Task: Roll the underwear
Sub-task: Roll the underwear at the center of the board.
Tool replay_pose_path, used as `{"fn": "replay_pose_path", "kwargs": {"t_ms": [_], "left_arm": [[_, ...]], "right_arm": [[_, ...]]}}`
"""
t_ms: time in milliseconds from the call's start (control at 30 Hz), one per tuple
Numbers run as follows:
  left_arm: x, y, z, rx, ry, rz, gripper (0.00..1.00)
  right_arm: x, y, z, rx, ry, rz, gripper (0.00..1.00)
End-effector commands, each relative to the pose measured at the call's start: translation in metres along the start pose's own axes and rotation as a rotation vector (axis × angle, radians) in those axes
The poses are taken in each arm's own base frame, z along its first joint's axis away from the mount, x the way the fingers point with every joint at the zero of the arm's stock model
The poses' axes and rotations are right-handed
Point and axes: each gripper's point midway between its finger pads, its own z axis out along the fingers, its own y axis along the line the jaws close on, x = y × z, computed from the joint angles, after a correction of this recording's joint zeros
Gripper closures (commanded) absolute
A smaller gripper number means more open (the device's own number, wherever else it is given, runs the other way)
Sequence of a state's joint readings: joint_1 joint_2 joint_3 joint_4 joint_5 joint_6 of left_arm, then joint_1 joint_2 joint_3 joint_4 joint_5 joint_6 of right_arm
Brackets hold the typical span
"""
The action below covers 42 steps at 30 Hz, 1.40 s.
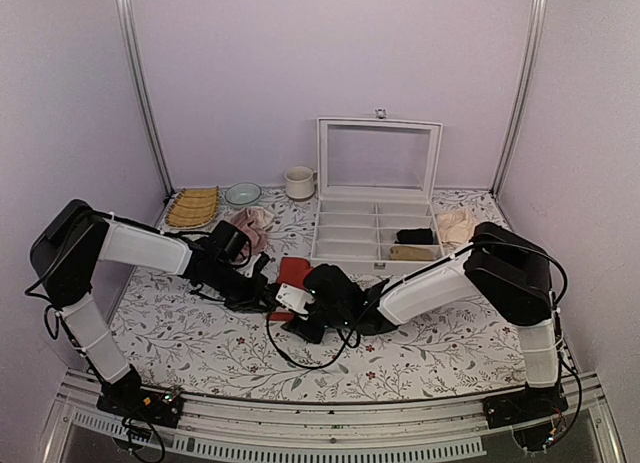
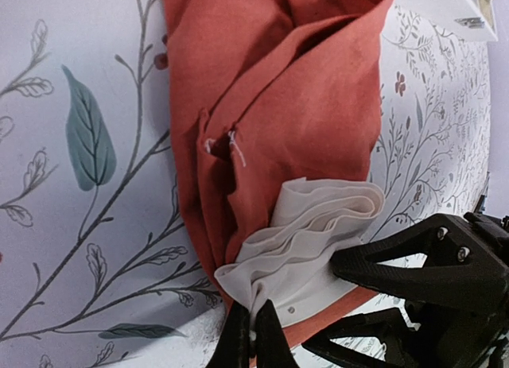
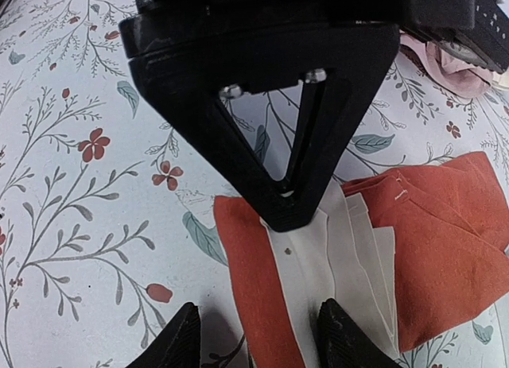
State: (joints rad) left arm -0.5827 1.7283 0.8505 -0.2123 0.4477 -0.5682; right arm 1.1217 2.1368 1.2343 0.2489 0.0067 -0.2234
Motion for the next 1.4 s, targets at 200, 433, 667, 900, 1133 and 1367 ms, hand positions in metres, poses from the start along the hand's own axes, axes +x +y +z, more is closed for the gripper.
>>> {"fn": "replay_pose_path", "kwargs": {"t_ms": [200, 433, 667, 900, 1133, 1367], "left_arm": [[0.005, 0.001, 0.004, -0.024, 0.033, 0.014, 1.0], [0.004, 0.0, 0.004, -0.024, 0.034, 0.017, 1.0], [0.004, 0.0, 0.004, -0.024, 0.035, 0.016, 1.0], [-0.002, -0.003, 0.003, -0.023, 0.025, 0.016, 0.95], [-0.022, -0.001, -0.013, -0.015, -0.032, -0.022, 0.7], [-0.036, 0.003, -0.025, 0.001, -0.083, -0.047, 0.66]], "right_arm": [[0.051, -0.008, 0.02, 0.002, 0.098, 0.046, 0.55], [0.057, -0.006, 0.022, -0.005, 0.11, 0.054, 0.65], [0.055, -0.005, 0.021, -0.007, 0.108, 0.059, 0.82], [0.052, -0.002, 0.015, -0.026, 0.104, 0.088, 1.0], [0.056, 0.004, 0.008, -0.098, 0.113, 0.178, 1.0], [0.053, 0.003, -0.004, -0.221, 0.114, 0.352, 1.0]]}}
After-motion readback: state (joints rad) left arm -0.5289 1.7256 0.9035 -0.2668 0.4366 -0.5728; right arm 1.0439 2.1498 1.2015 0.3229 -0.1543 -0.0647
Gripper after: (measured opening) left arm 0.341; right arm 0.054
